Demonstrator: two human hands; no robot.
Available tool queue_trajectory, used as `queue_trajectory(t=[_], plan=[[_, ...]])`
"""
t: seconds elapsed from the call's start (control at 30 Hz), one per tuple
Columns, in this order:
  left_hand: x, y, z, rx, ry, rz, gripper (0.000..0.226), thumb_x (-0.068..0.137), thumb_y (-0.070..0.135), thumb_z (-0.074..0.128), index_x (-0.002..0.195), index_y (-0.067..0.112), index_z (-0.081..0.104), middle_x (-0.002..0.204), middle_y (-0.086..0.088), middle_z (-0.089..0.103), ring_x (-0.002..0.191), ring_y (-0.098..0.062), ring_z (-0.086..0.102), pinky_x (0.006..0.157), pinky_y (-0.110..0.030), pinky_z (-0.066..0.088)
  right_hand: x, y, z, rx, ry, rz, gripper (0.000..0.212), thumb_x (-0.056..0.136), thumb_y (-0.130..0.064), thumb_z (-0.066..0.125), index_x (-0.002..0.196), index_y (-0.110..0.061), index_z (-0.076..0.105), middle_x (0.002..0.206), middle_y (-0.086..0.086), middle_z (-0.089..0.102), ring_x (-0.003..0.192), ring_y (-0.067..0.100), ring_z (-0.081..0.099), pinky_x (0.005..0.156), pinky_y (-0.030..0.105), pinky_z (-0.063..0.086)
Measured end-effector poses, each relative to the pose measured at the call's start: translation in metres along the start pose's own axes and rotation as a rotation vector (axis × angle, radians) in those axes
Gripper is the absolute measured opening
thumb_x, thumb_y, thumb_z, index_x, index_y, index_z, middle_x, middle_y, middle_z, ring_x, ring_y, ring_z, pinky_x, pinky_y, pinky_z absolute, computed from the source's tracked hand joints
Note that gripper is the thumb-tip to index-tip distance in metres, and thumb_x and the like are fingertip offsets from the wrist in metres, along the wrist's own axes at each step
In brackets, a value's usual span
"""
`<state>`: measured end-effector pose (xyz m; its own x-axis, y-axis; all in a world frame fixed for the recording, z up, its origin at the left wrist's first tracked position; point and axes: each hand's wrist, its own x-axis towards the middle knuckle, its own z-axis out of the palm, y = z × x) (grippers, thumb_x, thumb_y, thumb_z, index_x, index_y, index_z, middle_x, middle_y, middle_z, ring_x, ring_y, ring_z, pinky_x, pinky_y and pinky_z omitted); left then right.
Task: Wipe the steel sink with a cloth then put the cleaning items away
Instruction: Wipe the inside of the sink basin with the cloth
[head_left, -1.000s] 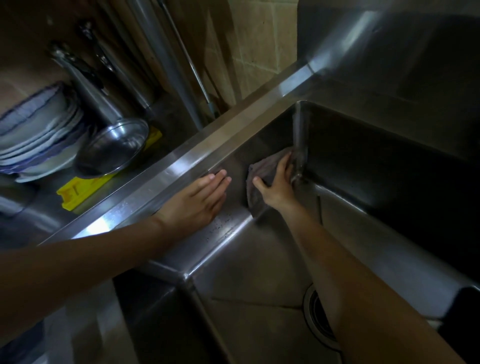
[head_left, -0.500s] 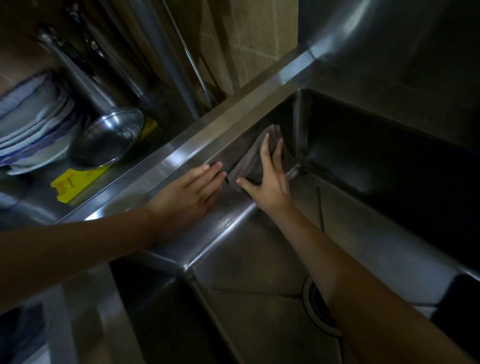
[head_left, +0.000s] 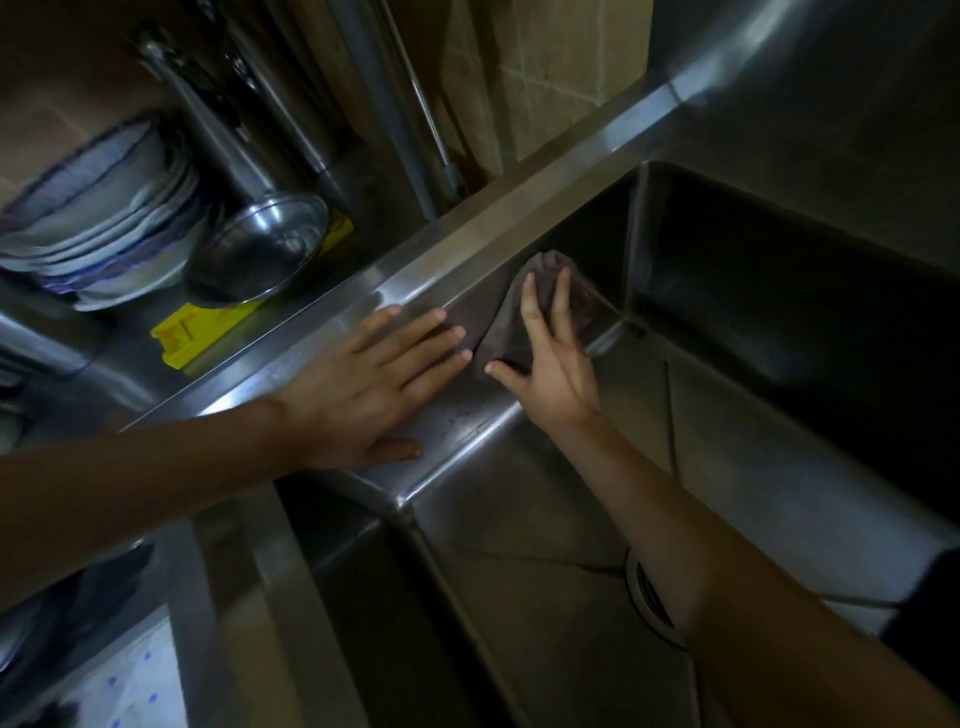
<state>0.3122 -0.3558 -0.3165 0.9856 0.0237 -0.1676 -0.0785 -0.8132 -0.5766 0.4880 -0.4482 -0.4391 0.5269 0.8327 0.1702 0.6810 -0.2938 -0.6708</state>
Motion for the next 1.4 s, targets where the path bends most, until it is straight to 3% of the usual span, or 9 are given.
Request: queue_trajectory(t=[0.1, 0.27, 0.5, 0.83, 1.0, 1.07, 1.2, 1.3, 1.4], plan=[[-0.011, -0.005, -0.003, -0.03, -0.029, 0.003, 0.086, 0.074, 0.061, 0.036, 0.142, 0.008, 0.036, 0.146, -0.017, 0.039, 0.139, -0.031, 0.023, 0.115, -0.04, -0.007, -0.006, -0.008, 0.006, -0.058, -0.037, -0.046, 0.106, 0.081, -0.048, 0.066, 0.138, -0.034, -0.023, 0.158, 0.009, -0.019, 0.145, 0.04, 0.001, 0.111, 0.052, 0.03], [-0.032, -0.01, -0.005, -0.012, -0.049, 0.004, 0.089, 0.071, 0.059, 0.058, 0.142, 0.01, 0.038, 0.148, -0.019, 0.035, 0.138, -0.033, 0.022, 0.115, -0.041, -0.008, -0.01, -0.007, 0.011, -0.096, -0.078, -0.095, 0.098, 0.087, -0.042, 0.061, 0.136, -0.037, -0.024, 0.157, 0.007, -0.021, 0.145, 0.039, 0.005, 0.111, 0.053, 0.031], [-0.044, -0.013, -0.014, -0.008, -0.117, -0.022, 0.074, 0.078, 0.057, 0.035, 0.135, 0.012, 0.049, 0.145, -0.018, 0.041, 0.134, -0.036, 0.036, 0.111, -0.048, 0.012, -0.023, -0.031, 0.018, -0.052, -0.084, -0.07, 0.094, 0.09, -0.038, 0.058, 0.132, -0.035, -0.026, 0.157, 0.012, -0.022, 0.146, 0.038, -0.002, 0.116, 0.046, 0.016], [-0.068, 0.0, -0.034, -0.039, -0.149, -0.104, 0.065, 0.078, 0.052, 0.034, 0.123, 0.012, 0.061, 0.133, -0.018, 0.054, 0.124, -0.039, 0.05, 0.105, -0.05, 0.018, -0.029, -0.044, 0.016, -0.059, -0.1, 0.059, 0.091, 0.093, -0.032, 0.056, 0.147, -0.032, -0.017, 0.157, 0.012, -0.022, 0.145, 0.037, 0.008, 0.104, 0.048, 0.039], [-0.076, 0.0, -0.037, -0.03, -0.212, -0.179, 0.067, 0.079, 0.054, 0.031, 0.121, 0.013, 0.063, 0.133, -0.017, 0.055, 0.122, -0.038, 0.052, 0.105, -0.05, 0.018, -0.042, -0.049, 0.025, 0.015, -0.143, -0.094, 0.084, 0.096, -0.021, 0.049, 0.138, -0.04, -0.022, 0.157, 0.009, -0.022, 0.136, 0.039, 0.034, 0.081, 0.037, 0.053], [-0.076, -0.001, -0.037, -0.027, -0.24, -0.195, 0.067, 0.08, 0.055, 0.031, 0.121, 0.014, 0.063, 0.133, -0.016, 0.055, 0.122, -0.037, 0.052, 0.104, -0.051, 0.018, -0.043, -0.049, 0.025, 0.065, -0.094, -0.068, 0.083, 0.095, -0.007, 0.046, 0.141, -0.044, -0.013, 0.159, 0.003, -0.015, 0.13, 0.036, 0.044, 0.084, 0.036, 0.053], [-0.076, -0.002, -0.034, -0.021, -0.29, -0.195, 0.068, 0.081, 0.057, 0.029, 0.123, 0.016, 0.062, 0.133, -0.014, 0.055, 0.123, -0.036, 0.051, 0.105, -0.051, 0.019, -0.042, -0.074, 0.035, 0.287, 0.206, 0.049, 0.056, 0.092, 0.0, 0.049, 0.142, -0.022, 0.04, 0.157, 0.009, 0.021, 0.141, 0.036, 0.027, 0.111, 0.048, 0.035], [-0.075, -0.003, -0.035, -0.022, -0.333, -0.197, 0.069, 0.08, 0.059, 0.027, 0.123, 0.019, 0.062, 0.134, -0.013, 0.054, 0.124, -0.034, 0.05, 0.105, -0.051, 0.029, -0.037, -0.089, 0.036, 0.365, 0.282, 0.161, 0.042, 0.09, -0.007, 0.056, 0.132, -0.012, 0.055, 0.151, 0.014, 0.033, 0.141, 0.031, 0.028, 0.117, 0.032, 0.016], [-0.076, -0.003, -0.036, -0.045, -0.352, -0.196, 0.068, 0.08, 0.059, 0.027, 0.122, 0.019, 0.062, 0.133, -0.013, 0.055, 0.122, -0.034, 0.052, 0.103, -0.053, 0.035, -0.032, -0.092, 0.029, 0.486, 0.398, 0.294, 0.035, 0.078, -0.008, 0.072, 0.111, -0.005, 0.063, 0.131, 0.015, 0.05, 0.117, 0.029, 0.054, 0.104, 0.034, 0.042]])
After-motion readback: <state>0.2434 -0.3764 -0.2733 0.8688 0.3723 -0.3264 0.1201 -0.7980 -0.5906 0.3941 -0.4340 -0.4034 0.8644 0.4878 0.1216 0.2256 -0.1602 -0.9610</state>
